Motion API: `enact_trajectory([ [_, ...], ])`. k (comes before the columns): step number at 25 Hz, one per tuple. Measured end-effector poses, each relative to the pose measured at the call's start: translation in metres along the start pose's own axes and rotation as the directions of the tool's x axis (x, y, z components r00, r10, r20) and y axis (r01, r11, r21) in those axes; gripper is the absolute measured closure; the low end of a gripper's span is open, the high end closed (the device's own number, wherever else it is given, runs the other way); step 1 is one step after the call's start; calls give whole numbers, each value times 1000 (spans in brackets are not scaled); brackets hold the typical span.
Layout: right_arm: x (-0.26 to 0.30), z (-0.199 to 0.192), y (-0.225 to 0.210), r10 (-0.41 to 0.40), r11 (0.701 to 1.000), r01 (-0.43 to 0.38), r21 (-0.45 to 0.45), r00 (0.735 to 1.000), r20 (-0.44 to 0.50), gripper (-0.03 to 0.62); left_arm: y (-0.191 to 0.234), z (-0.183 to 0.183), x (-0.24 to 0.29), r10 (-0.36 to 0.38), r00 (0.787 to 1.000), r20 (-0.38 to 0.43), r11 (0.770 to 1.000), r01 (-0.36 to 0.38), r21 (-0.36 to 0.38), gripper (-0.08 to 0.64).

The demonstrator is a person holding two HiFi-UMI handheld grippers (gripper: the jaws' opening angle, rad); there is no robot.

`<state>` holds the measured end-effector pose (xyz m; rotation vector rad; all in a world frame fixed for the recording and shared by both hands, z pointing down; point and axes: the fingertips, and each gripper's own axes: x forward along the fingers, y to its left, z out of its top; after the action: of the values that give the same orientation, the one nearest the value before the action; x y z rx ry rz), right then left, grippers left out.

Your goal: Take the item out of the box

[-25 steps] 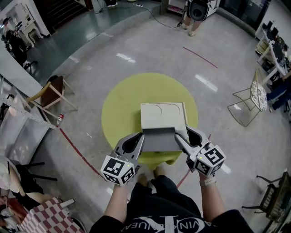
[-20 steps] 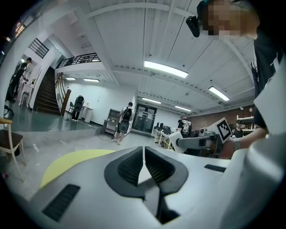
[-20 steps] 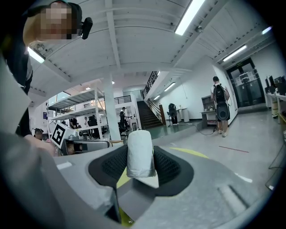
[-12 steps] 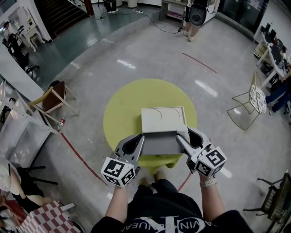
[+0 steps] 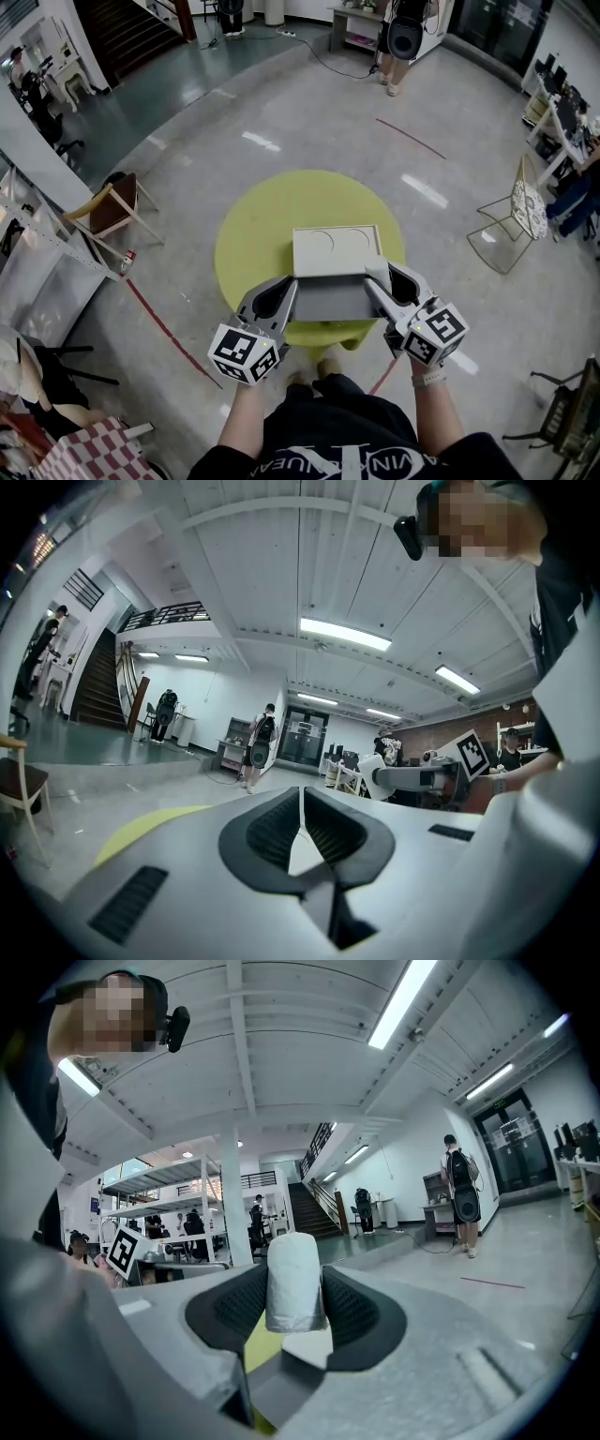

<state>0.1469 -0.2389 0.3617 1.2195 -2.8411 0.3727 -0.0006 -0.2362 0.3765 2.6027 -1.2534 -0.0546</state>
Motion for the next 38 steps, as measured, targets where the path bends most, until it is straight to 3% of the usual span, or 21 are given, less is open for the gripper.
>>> enact_trajectory([
  [19,0,27,6,19,999,-17,-32,998,66,413,2,28,1,4,998,61,1000,-6,27,540],
  [38,-1,23,6,13,999,-10,-42,998,63,414,11,21,-4,25,998,58,1000,-25,-2,540],
])
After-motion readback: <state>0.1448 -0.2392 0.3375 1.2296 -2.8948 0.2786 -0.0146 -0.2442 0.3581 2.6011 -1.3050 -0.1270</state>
